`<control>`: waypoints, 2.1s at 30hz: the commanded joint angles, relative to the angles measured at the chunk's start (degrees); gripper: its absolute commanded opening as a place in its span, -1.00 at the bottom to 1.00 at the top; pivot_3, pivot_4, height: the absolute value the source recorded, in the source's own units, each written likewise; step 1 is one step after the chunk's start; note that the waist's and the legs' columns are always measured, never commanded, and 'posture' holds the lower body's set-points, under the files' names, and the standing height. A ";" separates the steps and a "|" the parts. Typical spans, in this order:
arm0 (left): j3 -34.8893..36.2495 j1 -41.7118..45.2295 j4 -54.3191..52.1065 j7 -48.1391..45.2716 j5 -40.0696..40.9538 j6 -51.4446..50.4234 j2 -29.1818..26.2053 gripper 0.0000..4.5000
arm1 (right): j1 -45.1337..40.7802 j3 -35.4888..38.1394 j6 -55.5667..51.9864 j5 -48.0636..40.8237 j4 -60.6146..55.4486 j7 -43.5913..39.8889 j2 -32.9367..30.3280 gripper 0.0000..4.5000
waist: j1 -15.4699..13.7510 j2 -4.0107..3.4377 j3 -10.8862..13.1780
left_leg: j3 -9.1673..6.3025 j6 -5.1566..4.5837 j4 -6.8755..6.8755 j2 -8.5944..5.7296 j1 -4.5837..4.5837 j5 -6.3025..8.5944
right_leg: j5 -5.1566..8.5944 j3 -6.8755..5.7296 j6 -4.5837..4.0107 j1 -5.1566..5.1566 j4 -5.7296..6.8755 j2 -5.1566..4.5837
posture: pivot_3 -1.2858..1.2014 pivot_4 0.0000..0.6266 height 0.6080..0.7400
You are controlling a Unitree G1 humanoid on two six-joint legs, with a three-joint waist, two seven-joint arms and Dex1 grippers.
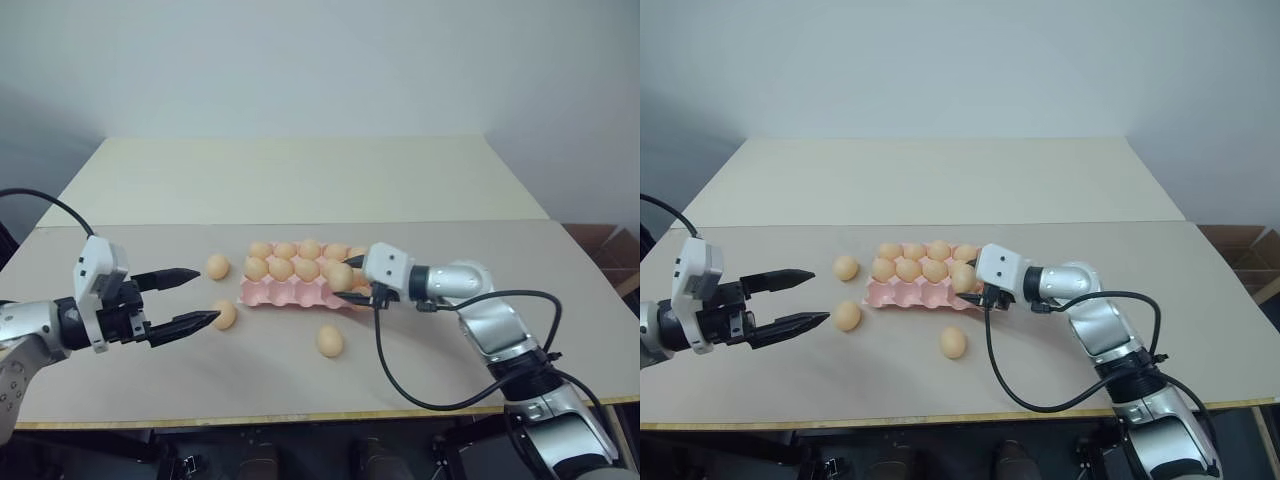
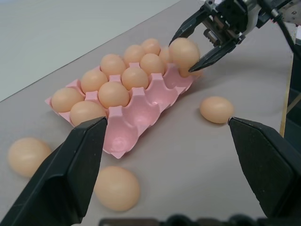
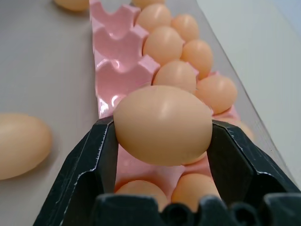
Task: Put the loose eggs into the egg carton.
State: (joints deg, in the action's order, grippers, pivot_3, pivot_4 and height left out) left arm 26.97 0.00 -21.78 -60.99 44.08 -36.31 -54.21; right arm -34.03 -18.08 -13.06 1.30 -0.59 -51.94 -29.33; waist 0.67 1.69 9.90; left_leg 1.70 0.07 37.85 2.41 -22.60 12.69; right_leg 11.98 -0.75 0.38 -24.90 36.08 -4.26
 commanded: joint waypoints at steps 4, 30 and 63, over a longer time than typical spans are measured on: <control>1.00 -0.07 -0.86 -0.52 -0.09 0.98 -0.69 1.00 | -1.91 2.62 -2.93 -0.33 -2.84 1.83 0.39 0.99 | 0.04 0.00 0.00 | 0.02 0.00 0.00 0.06 -0.27 0.00 | -0.21 0.02 0.25 -0.30 0.02 0.10 | 0.03 -0.52 1.00; 5.24 -2.91 4.52 -9.74 -1.42 5.87 -2.01 1.00 | 25.41 36.59 -8.37 -31.05 -24.11 -14.73 -21.87 0.99 | -0.47 0.03 0.01 | 0.11 0.02 0.00 0.18 -0.23 0.01 | 0.01 0.08 -0.11 -0.30 -0.04 0.20 | 0.03 -0.52 1.00; 3.12 -6.27 -0.13 -11.63 0.03 3.84 -3.21 1.00 | 9.16 -3.22 4.64 -6.08 -17.01 -9.77 -7.59 0.99 | -0.13 0.09 -0.02 | 0.14 0.02 0.01 0.27 -0.24 0.01 | -0.03 0.10 -0.10 -0.34 0.00 0.30 | 0.03 -0.52 1.00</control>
State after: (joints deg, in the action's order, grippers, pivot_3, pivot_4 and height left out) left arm 30.00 -6.72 -20.02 -72.00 42.91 -32.72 -56.94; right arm -23.83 -20.78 -10.45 -5.69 -17.77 -61.77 -37.36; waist 0.54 1.78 9.88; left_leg 1.84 0.09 37.87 2.69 -22.83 12.70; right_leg 11.97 -0.66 0.25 -25.24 36.07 -3.95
